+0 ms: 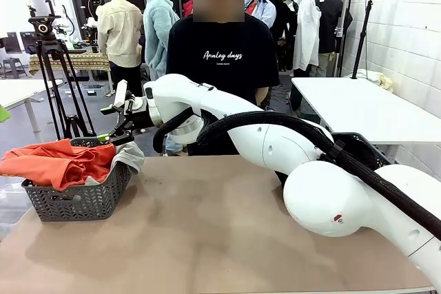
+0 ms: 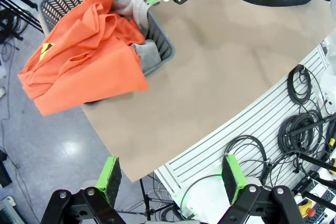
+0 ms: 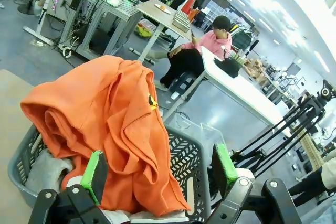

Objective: Sort the tops and bottoms.
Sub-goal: Sort the clothes according to human instructions.

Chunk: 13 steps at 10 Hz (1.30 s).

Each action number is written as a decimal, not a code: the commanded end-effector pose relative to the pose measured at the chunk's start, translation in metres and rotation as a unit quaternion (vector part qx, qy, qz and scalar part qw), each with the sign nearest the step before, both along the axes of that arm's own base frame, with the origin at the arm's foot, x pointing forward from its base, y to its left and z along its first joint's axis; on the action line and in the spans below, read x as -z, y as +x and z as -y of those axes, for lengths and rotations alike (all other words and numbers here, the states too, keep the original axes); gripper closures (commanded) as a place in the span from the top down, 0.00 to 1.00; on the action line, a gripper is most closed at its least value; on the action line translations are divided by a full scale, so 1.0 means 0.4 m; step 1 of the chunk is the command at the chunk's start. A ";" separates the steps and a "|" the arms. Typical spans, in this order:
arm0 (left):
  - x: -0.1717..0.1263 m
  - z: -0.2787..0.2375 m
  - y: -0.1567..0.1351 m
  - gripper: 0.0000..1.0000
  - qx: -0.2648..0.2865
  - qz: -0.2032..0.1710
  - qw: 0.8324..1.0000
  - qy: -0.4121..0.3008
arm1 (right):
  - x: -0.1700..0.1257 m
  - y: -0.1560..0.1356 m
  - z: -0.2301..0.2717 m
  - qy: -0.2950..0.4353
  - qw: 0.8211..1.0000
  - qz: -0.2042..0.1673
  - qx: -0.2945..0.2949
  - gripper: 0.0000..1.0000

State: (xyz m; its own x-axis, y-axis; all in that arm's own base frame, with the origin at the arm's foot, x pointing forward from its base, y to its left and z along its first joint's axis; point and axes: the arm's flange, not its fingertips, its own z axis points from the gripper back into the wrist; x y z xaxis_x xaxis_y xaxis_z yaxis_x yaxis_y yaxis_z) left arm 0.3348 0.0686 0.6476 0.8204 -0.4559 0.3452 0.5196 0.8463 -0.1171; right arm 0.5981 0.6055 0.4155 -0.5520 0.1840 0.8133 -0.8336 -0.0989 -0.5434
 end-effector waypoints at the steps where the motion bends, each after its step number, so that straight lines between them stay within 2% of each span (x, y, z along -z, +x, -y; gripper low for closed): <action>1: 0.002 -0.001 -0.003 1.00 0.000 -0.002 1.000 -0.001 | -0.001 0.000 0.000 0.001 1.000 0.007 -0.002 1.00; 11: 0.002 -0.001 -0.003 1.00 0.000 -0.002 1.000 -0.001 | 0.000 0.000 0.000 0.000 1.000 0.000 0.000 1.00; 12: 0.002 -0.001 -0.003 1.00 0.000 -0.002 1.000 -0.001 | -0.081 -0.068 0.030 -0.028 0.999 0.007 0.026 1.00; 13: 0.002 -0.001 -0.003 1.00 0.000 -0.002 1.000 -0.001 | -0.166 -0.129 0.070 -0.047 0.997 -0.018 0.059 1.00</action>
